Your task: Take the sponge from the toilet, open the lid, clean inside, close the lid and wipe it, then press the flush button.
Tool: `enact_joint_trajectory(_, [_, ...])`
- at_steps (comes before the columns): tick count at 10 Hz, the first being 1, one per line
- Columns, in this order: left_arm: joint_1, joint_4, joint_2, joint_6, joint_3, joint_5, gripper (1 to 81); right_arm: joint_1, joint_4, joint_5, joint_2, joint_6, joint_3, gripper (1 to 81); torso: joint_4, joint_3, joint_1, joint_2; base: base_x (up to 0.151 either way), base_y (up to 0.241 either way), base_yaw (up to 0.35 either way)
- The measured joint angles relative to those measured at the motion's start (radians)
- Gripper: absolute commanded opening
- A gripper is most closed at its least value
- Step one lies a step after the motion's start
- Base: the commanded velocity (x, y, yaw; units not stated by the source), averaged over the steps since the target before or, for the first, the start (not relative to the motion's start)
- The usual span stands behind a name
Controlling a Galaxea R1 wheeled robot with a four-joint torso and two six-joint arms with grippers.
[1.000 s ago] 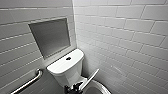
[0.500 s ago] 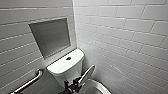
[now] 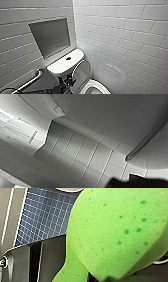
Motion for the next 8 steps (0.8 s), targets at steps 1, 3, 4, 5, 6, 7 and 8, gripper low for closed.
enact_joint_trajectory(1, [-0.006,-0.003,-0.001,-0.027,-0.020,0.000,81.1,0.000,0.000,0.000,0.000,0.000,0.000,1.0,0.000,0.000,0.000,0.000,0.000,0.000,0.000])
enact_joint_trajectory(3, [-0.016,-0.002,-0.006,-0.087,-0.065,0.024,81.1,-0.005,0.000,0.000,0.000,0.000,0.000,1.0,0.000,0.000,0.000,0.000,0.000,0.000,0.000])
enact_joint_trajectory(4, [-0.019,0.007,-0.010,-0.109,-0.074,0.044,81.1,-0.007,0.001,0.000,0.000,0.000,0.000,1.0,0.000,0.000,0.000,0.000,0.000,0.000,0.000])
enact_joint_trajectory(5, [-0.019,0.013,-0.011,-0.116,-0.077,0.052,81.1,-0.009,0.001,0.001,0.000,0.000,0.000,1.0,0.000,0.000,0.000,0.000,0.000,0.000,0.000])
enact_joint_trajectory(6, [-0.015,0.020,-0.017,-0.122,-0.076,0.056,81.1,-0.010,0.000,0.000,0.000,0.000,0.000,1.0,0.000,0.000,0.000,0.000,0.000,0.000,0.000])
enact_joint_trajectory(7, [-0.005,0.037,-0.029,-0.130,-0.070,0.051,81.1,-0.010,0.000,0.000,0.000,0.000,0.000,1.0,-0.001,0.000,0.000,0.000,0.000,0.000,0.000])
enact_joint_trajectory(8, [-0.002,0.042,-0.042,-0.133,-0.060,0.053,81.1,-0.010,0.000,0.001,0.001,0.000,0.000,1.0,-0.001,0.000,0.000,0.000,0.000,0.000,0.000])
